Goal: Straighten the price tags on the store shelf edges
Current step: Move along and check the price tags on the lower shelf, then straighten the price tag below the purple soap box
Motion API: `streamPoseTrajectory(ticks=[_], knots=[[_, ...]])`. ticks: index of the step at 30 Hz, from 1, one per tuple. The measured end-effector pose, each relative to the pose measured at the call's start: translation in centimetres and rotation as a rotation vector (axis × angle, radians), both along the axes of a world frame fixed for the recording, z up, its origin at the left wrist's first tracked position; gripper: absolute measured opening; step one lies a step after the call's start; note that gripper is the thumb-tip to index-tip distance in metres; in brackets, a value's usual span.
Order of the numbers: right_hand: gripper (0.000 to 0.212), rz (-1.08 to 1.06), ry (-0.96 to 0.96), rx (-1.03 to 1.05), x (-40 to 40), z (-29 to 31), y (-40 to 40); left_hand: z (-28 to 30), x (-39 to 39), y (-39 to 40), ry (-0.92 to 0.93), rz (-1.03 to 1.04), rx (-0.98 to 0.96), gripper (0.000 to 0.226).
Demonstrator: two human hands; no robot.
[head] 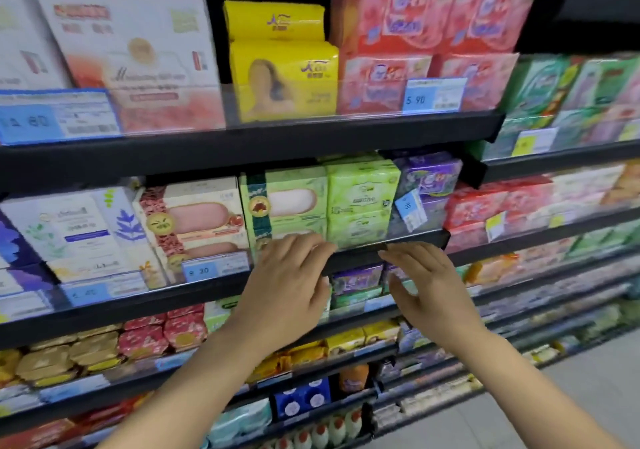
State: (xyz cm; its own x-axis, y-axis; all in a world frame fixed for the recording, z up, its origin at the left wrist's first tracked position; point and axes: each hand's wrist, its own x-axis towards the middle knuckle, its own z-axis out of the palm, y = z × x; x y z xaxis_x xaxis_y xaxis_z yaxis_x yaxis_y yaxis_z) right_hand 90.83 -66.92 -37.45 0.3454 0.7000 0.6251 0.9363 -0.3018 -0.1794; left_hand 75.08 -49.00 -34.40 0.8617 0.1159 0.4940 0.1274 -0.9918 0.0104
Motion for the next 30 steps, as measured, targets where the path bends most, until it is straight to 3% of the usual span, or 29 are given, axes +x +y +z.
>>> streamPoseTrajectory(ticks=[10,16,30], knots=[[0.037,-0.092,-0.003,0.060,5.5,1.7,-3.9,-0.4,5.3,-3.1,0.022,0.010,0.016,0.044],[0.029,0.016,0.004,0.104,9.1,2.2,-4.0,-1.1,7.8,-5.0,-0.005,0.104,-0.011,0.043],[0.040,0.279,0.035,0.051,13.2,1.4,-2.8,-2.7,9.8,-8.8,-0.110,0.433,-0.023,0.045]])
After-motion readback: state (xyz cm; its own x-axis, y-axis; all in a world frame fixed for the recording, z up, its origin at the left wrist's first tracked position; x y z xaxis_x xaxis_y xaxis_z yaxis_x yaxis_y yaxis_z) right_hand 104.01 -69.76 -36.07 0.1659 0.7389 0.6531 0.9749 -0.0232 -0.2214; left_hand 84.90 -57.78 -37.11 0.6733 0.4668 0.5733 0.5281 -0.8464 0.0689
